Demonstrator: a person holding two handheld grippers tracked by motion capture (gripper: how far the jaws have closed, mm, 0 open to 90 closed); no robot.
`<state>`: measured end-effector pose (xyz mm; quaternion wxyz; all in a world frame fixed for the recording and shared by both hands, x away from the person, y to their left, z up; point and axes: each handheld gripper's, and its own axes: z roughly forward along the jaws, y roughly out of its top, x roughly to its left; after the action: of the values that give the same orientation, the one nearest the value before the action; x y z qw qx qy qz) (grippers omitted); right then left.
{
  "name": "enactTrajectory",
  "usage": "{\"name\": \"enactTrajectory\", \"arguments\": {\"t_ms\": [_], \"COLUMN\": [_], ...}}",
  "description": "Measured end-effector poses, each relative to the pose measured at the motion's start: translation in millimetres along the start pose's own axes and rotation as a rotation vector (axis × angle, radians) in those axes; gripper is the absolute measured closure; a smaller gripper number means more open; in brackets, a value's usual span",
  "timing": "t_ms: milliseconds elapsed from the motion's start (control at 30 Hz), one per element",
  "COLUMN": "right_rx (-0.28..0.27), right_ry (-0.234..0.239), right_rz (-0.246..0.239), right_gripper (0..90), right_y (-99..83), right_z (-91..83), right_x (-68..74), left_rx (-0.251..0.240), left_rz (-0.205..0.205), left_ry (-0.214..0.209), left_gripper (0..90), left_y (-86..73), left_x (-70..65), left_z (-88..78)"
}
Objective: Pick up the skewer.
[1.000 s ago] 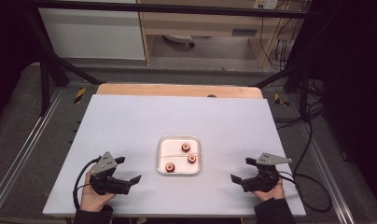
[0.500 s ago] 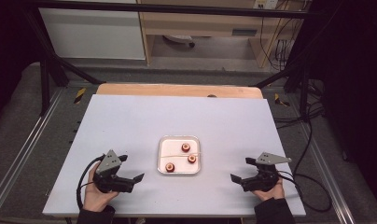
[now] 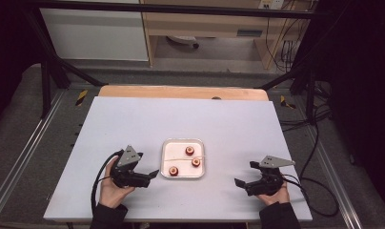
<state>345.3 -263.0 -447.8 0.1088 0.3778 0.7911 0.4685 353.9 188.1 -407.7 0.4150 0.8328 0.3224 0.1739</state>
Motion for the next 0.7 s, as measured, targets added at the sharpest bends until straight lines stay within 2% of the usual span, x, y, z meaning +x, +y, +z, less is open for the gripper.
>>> {"name": "enactTrajectory", "arguments": {"t_ms": [67,267,433,467,533,567,700], "right_rx": [0.002,0.007,0.011,0.011,0.013,0.015,0.017], "right_ry": [0.001,0.001,0.002,0.002,0.002,0.003,0.004], "right_rz": [-0.003,-0.004,-0.003,-0.003,-0.006,-0.006,-0.007], "right_gripper": [0.6,0.6,0.7,0.7,0.7,0.7,0.8], "right_y": [0.1,-0.1,-0.2,-0.2,-0.4,-0.5,-0.6], "right_z": [0.1,1.3,2.0,2.0,2.9,3.1,3.6], "right_x": [-0.3,-0.3,-0.4,-0.4,-0.4,-0.4,-0.4], "left_rx": [0.005,0.031,0.060,0.065,0.083,0.106,0.123], "left_rz": [0.028,0.070,0.086,0.092,0.104,0.129,0.145], "left_ry": [-0.007,-0.009,-0.015,-0.014,-0.014,-0.013,-0.027], "left_gripper": [17.5,24.0,32.6,32.6,38.7,40.6,47.2], "left_y": [10.4,23.1,29.0,29.8,31.1,32.8,35.4], "left_x": [-3.3,-6.5,-6.5,-6.2,-6.0,-6.4,-6.5], "left_z": [6.8,22.4,38.5,41.5,48.1,54.3,63.3]}}
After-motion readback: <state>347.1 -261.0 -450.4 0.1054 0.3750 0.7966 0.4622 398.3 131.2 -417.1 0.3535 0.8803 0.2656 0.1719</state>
